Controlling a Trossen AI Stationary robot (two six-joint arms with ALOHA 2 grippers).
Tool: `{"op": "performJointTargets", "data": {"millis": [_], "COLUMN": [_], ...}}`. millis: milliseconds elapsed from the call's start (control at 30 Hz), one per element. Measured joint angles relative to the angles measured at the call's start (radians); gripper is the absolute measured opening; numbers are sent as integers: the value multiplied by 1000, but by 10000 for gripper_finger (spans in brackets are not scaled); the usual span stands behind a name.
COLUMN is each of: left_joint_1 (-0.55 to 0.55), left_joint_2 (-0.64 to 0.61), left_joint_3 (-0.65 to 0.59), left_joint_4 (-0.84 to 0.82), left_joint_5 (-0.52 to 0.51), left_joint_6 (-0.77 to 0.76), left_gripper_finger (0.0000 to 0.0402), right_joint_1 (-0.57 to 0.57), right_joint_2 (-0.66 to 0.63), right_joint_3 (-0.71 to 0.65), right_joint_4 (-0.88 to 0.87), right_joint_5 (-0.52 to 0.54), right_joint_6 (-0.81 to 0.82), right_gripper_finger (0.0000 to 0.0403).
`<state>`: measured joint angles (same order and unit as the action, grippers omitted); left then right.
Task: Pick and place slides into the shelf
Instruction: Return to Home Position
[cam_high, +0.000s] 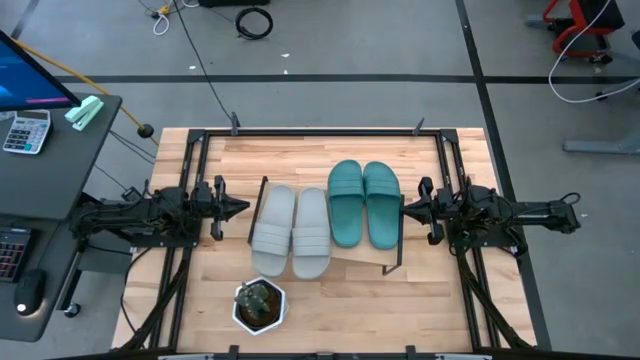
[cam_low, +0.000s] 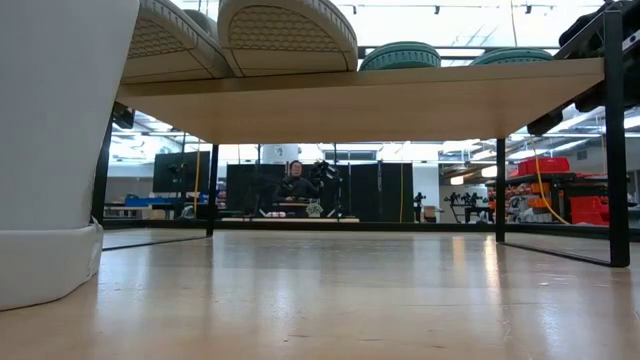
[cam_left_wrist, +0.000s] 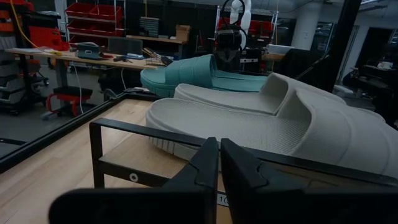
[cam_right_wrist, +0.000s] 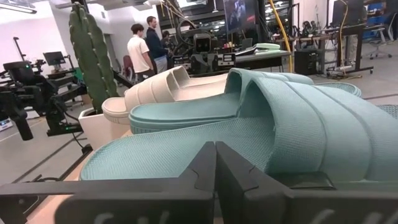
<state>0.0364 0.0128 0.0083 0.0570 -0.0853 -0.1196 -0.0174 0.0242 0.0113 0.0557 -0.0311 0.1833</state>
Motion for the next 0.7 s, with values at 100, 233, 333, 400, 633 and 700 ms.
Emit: {"op": "performJointTargets", "data": {"millis": [100,233,333,400,633,700], "left_joint_1": [0,0,0,0,0,0], "left_joint_2": [0,0,0,0,0,0], "left_joint_3": [0,0,0,0,0,0], "left_joint_4": [0,0,0,0,0,0], "left_joint_5": [0,0,0,0,0,0], "left_joint_6": [0,0,0,0,0,0], "left_gripper_finger": [21,27,32,35,29,26], "right_joint_1": [0,0,0,0,0,0], "right_joint_2": [0,0,0,0,1,1], "right_joint_3": [0,0,0,0,0,0], "right_joint_4": [0,-1,-1,-1,-1,-1], "right_joint_5": [0,0,0,0,0,0], "right_joint_6": [0,0,0,0,0,0], "right_gripper_finger": [11,13,13,12,15,15]}}
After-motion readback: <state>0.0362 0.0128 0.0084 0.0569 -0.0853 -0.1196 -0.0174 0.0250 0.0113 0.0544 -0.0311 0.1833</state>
